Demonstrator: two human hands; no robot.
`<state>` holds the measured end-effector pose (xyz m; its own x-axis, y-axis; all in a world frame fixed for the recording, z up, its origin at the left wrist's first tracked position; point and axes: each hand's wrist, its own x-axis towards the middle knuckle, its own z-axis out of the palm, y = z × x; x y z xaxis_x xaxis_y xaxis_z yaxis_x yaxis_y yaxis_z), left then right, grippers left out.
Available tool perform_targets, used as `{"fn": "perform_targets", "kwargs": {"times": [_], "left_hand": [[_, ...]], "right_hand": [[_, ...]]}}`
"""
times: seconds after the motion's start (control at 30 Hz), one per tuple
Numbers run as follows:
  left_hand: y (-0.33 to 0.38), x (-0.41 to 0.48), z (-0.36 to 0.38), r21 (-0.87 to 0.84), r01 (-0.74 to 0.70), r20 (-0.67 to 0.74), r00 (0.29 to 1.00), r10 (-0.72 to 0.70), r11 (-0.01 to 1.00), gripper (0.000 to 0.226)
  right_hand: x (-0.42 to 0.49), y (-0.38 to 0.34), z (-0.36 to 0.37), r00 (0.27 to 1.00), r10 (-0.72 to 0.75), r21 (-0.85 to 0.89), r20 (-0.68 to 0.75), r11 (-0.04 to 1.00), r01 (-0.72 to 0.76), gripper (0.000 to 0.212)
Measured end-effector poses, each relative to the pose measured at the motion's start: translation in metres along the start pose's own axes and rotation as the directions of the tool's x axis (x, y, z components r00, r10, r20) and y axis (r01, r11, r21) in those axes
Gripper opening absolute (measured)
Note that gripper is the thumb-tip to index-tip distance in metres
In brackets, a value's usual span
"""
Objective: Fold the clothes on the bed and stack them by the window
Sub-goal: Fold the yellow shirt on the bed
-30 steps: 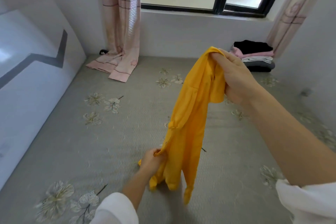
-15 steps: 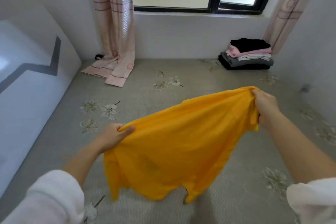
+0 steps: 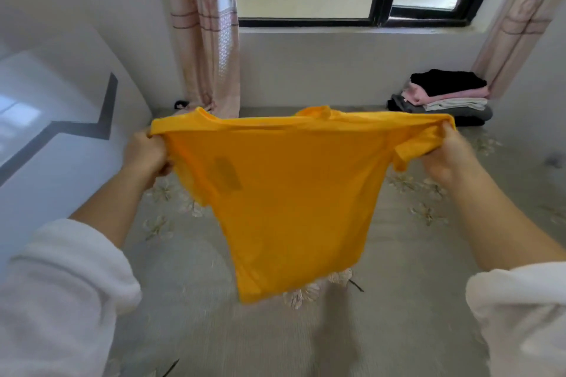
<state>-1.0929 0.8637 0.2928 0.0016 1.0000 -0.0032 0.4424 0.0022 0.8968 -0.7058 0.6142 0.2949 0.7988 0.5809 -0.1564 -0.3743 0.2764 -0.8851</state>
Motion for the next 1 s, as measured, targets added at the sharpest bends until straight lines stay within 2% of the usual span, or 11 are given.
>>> {"fn": "perform_targets", "kwargs": {"times": [0.03,0.1,0.2,0.3,0.33,0.4,0.53,0.77,0.87,0.93,1.0], "left_hand": [[0.007,-0.003,0.0,-0.193,0.074,0.046,0.997,-0.066,0.978,0.028],[0.013,-0.012,-0.003,-0.427,0.064,0.108,0.994,-0.019,0.902,0.031],[-0.006,-0.026,-0.01,-0.524,-0.084,-0.005,0.995,0.095,0.848,0.045],[-0.052,-0.053,-0.017,-0.436,-0.205,-0.138,0.977,0.161,0.876,0.034],[-0.072,-0.064,-0.018,-0.392,-0.218,-0.151,0.974,0.171,0.894,0.028],[-0.113,-0.084,-0.018,-0.301,-0.214,-0.154,0.973,0.174,0.929,0.034],[-0.196,-0.124,-0.017,-0.11,-0.165,-0.081,0.984,0.157,0.98,0.04],[-0.318,-0.198,-0.017,0.152,0.011,0.11,0.994,-0.028,0.988,0.038],[-0.367,-0.225,-0.018,0.265,0.092,0.228,0.961,-0.155,0.96,0.052],[-0.4,-0.241,-0.012,0.42,0.119,0.277,0.927,-0.252,0.9,0.053],[-0.426,-0.257,-0.004,0.552,0.133,0.329,0.873,-0.361,0.823,0.048]], "right_hand": [[0.0,-0.004,0.004,0.999,-0.018,0.044,0.028,0.999,0.017,0.034],[-0.005,-0.009,0.007,0.997,-0.037,0.137,0.071,0.99,0.026,0.035],[-0.018,-0.007,0.002,0.995,-0.032,0.211,0.098,0.977,0.01,0.037],[-0.037,0.008,-0.015,0.997,0.021,0.192,0.08,0.981,-0.036,0.03],[-0.042,0.016,-0.023,0.997,0.045,0.163,0.066,0.985,-0.055,0.029],[-0.05,0.038,-0.039,0.994,0.094,0.078,0.048,0.992,-0.097,0.031],[-0.065,0.091,-0.076,0.977,0.211,-0.105,0.027,0.973,-0.208,0.028],[-0.1,0.186,-0.149,0.915,0.379,-0.302,-0.142,0.863,-0.404,0.033],[-0.113,0.233,-0.184,0.882,0.406,-0.443,-0.242,0.762,-0.472,0.037],[-0.121,0.265,-0.212,0.862,0.402,-0.598,-0.309,0.622,-0.505,0.023],[-0.133,0.291,-0.238,0.875,0.381,-0.764,-0.3,0.454,-0.459,0.022]]}}
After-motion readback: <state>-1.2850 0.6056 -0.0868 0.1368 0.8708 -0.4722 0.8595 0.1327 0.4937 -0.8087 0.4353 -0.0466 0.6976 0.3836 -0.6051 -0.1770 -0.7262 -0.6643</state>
